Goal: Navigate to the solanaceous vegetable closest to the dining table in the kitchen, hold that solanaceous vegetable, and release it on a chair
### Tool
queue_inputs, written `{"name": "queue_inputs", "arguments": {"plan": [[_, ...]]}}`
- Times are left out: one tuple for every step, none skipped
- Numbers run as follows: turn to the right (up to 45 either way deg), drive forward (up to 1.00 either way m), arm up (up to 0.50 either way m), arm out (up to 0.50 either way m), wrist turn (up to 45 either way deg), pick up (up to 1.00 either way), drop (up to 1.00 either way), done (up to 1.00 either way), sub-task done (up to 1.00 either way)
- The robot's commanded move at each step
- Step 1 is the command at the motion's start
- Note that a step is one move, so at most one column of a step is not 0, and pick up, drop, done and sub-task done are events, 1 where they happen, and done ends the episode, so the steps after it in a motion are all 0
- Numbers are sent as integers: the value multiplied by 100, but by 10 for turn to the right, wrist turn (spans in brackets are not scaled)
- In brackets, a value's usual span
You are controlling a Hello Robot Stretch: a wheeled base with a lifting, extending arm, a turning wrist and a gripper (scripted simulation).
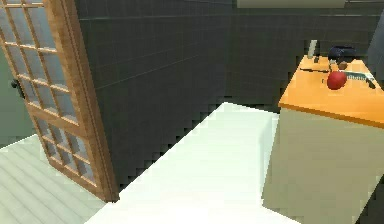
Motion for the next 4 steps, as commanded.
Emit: {"name": "queue_inputs", "arguments": {"plan": [[-90, 0, 0, 0, 0, 0, 0, 0, 0], [0, 0, 0, 42, 0, 0, 0, 0, 0], [0, 0, 0, 0, 450, 0, 0, 0, 0], [0, 0, 0, 0, 450, 0, 0, 0, 0]]}}
